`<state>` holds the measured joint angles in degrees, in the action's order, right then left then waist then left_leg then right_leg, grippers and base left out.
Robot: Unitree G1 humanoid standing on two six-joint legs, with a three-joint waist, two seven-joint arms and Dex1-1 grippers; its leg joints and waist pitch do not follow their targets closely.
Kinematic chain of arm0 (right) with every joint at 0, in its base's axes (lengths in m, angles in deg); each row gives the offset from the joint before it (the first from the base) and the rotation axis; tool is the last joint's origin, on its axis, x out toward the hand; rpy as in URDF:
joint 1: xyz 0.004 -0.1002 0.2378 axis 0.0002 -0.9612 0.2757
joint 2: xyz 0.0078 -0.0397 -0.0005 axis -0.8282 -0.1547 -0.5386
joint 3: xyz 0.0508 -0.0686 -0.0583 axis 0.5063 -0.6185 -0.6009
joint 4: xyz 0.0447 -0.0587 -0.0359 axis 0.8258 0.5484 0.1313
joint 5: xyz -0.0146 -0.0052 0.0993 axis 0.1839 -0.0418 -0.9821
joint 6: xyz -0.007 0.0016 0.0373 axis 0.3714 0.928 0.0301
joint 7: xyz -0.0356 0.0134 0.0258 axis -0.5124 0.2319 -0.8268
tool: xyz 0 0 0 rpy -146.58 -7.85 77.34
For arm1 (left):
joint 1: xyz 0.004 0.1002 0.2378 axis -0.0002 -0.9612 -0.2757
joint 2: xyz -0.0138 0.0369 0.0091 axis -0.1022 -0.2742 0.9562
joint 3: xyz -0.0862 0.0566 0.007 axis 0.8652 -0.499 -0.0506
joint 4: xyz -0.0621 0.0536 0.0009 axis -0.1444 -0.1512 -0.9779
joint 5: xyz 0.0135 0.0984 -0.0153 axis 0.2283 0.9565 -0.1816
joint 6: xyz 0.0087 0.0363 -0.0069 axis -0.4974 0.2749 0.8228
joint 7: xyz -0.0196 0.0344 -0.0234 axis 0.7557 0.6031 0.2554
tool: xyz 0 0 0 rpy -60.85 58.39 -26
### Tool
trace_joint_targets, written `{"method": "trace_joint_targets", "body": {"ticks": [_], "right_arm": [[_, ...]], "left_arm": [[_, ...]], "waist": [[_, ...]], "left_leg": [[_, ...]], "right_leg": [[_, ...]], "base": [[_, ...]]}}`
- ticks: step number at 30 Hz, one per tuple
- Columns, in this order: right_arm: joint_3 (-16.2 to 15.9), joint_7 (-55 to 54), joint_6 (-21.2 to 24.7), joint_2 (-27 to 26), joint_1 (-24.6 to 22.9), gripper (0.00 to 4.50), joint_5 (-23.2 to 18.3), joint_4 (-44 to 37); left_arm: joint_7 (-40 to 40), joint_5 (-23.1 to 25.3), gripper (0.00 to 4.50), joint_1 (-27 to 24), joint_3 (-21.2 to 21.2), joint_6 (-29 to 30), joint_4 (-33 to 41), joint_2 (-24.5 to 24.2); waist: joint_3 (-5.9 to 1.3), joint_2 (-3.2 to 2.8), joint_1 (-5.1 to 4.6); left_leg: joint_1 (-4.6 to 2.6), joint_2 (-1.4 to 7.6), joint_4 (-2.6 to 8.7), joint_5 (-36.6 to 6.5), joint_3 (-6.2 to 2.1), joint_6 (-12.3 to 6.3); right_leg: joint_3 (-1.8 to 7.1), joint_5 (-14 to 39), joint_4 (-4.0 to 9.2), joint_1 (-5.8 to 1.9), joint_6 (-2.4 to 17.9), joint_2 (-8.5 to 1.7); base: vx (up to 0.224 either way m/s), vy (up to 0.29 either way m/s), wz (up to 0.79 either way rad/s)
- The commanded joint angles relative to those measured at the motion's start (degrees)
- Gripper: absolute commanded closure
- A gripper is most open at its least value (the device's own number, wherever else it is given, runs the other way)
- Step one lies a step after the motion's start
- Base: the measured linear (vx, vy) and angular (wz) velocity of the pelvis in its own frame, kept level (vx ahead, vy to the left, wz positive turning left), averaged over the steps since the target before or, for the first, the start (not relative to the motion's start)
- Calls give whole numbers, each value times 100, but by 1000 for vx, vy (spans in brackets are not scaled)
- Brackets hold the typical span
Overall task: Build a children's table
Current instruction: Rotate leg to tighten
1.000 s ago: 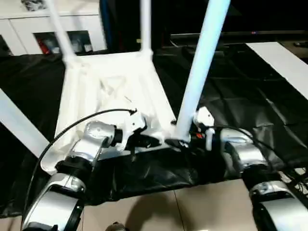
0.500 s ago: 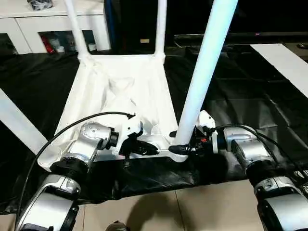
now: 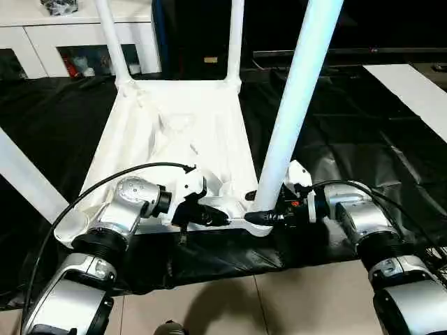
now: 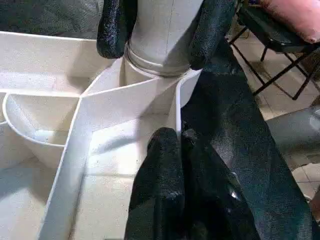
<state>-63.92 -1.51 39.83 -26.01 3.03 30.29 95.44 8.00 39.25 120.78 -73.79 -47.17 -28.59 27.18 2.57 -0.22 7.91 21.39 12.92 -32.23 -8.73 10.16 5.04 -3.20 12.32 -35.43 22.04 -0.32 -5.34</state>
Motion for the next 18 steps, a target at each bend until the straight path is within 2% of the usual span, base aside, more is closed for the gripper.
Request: {"method": "trace_joint_targets", "body": {"ticks": [1, 2, 3, 4, 5, 6, 7, 9, 10, 11, 12, 14, 18], "right_arm": [[-53, -448, 136, -263, -135, 219, 45, 175], [30, -771, 93, -355, -142, 221, 43, 234], [30, -771, 93, -355, -142, 224, 43, 235], [126, -1207, 108, -483, -152, 225, 46, 311], [126, -1207, 108, -483, -152, 225, 46, 311], [261, -2036, 109, -744, -189, 235, 85, 441], [270, -2094, 111, -762, -191, 240, 88, 451], [379, -2966, 156, -1066, -201, 244, 133, 575], [485, -3808, 250, -1391, -148, 246, 151, 715], [485, -3808, 250, -1391, -148, 248, 151, 715], [605, -4495, 288, -1701, -40, 250, 139, 863], [692, -4916, 319, -1913, 84, 250, 118, 982], [816, -5534, 286, -2273, 320, 250, 134, 1128]], "left_arm": [[500, 89, 450, 60, -15, 81, -112, 171], [671, 112, 450, 78, 4, 127, -147, 233], [672, 112, 450, 78, 5, 127, -147, 233], [927, 134, 450, 103, 39, 166, -188, 340], [927, 134, 450, 103, 39, 166, -188, 340], [1421, 185, 450, 144, 80, 264, -241, 572], [1459, 191, 450, 147, 83, 267, -246, 588], [2036, 270, 450, 212, 104, 378, -327, 836], [2578, 338, 450, 287, 128, 515, -411, 1082], [2578, 338, 450, 287, 128, 515, -411, 1082], [2976, 379, 450, 336, 150, 646, -449, 1294], [3206, 427, 450, 353, 143, 712, -441, 1417], [3482, 557, 450, 343, 105, 685, -427, 1544]], "waist": [[-337, 52, -22], [-326, 52, -26], [-299, 45, -39], [-281, 64, -53], [-281, 64, -53], [-271, 72, -82], [-268, 53, -91], [-251, 57, -148], [-232, 36, -204], [-220, 41, -225], [-229, 13, -247], [-239, 32, -300], [-244, 10, -331]], "left_leg": [[-76, 44, 329, -1244, 43, -309], [-88, 50, 342, -1350, 43, -255], [-112, 48, 368, -1620, 42, -149], [-127, 47, 388, -1826, 30, -45], [-127, 47, 388, -1826, 30, -45], [-140, 45, 404, -1966, 14, 37], [-149, 45, 413, -1992, 4, 71], [-141, 28, 434, -2107, -19, 143], [-142, 14, 456, -2270, -41, 228], [-156, 7, 464, -2363, -50, 260], [-173, -5, 462, -2518, -74, 277], [-169, -18, 479, -2599, -95, 274], [-182, -22, 499, -2824, -113, 218]], "right_leg": [[157, 388, 363, -228, 1515, -248], [165, 593, 383, -216, 1467, -257], [180, 1077, 434, -194, 1370, -270], [192, 1566, 475, -181, 1250, -288], [192, 1566, 475, -181, 1250, -288], [204, 2054, 527, -159, 1081, -304], [207, 2136, 537, -146, 1049, -309], [200, 2369, 571, -137, 956, -299], [189, 2664, 605, -119, 820, -286], [180, 2815, 625, -103, 772, -288], [170, 3035, 649, -99, 694, -295], [149, 3103, 679, -101, 642, -286], [151, 2877, 705, -68, 639, -261]], "base": [[0, 0, 0], [0, 0, 0], [0, 0, 0], [0, 0, 0], [0, 0, 0], [0, 0, 0], [0, 0, 0], [0, 0, 0], [0, 0, 0], [0, 0, 0], [0, 0, 0], [0, 0, 0], [0, 0, 0]]}}
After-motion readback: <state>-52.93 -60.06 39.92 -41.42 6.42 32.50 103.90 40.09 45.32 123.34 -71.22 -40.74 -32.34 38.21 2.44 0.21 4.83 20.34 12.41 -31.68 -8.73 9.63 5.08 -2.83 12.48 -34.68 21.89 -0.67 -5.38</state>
